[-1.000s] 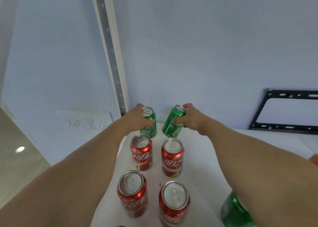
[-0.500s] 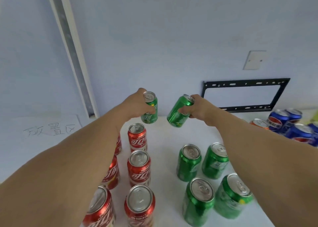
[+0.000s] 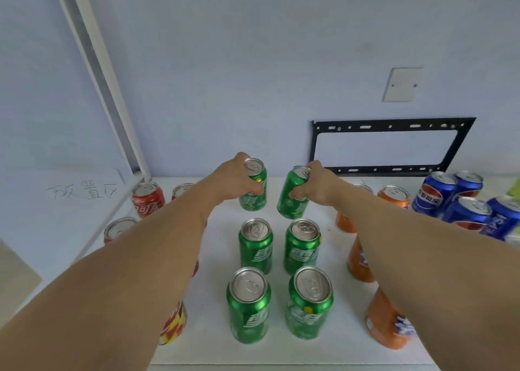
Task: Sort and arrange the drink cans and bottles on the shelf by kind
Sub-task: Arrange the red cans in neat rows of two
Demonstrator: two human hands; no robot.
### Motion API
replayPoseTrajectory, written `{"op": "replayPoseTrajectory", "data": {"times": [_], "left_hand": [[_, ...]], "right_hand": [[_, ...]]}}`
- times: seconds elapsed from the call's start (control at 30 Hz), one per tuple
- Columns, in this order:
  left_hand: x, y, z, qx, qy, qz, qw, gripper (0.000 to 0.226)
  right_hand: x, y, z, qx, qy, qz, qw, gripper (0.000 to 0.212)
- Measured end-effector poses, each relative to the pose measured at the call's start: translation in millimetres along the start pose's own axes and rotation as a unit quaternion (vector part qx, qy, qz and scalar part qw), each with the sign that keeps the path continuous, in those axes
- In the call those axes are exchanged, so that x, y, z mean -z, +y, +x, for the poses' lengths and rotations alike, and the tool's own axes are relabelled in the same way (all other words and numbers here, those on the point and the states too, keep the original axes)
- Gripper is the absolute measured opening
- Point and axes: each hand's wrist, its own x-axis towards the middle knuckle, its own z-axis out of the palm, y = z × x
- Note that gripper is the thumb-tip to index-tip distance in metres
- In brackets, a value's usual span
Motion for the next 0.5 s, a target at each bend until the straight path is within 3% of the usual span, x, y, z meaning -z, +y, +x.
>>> {"op": "replayPoseTrajectory", "data": {"times": [0.5], "left_hand": [[-47.9,-5.8,6.6,0.050,-0.045,0.041,0.997,0.068]], "right_hand": [[-22.1,24.4,0.9,0.019,-0.040,-0.074,0.996,0.072]]}}
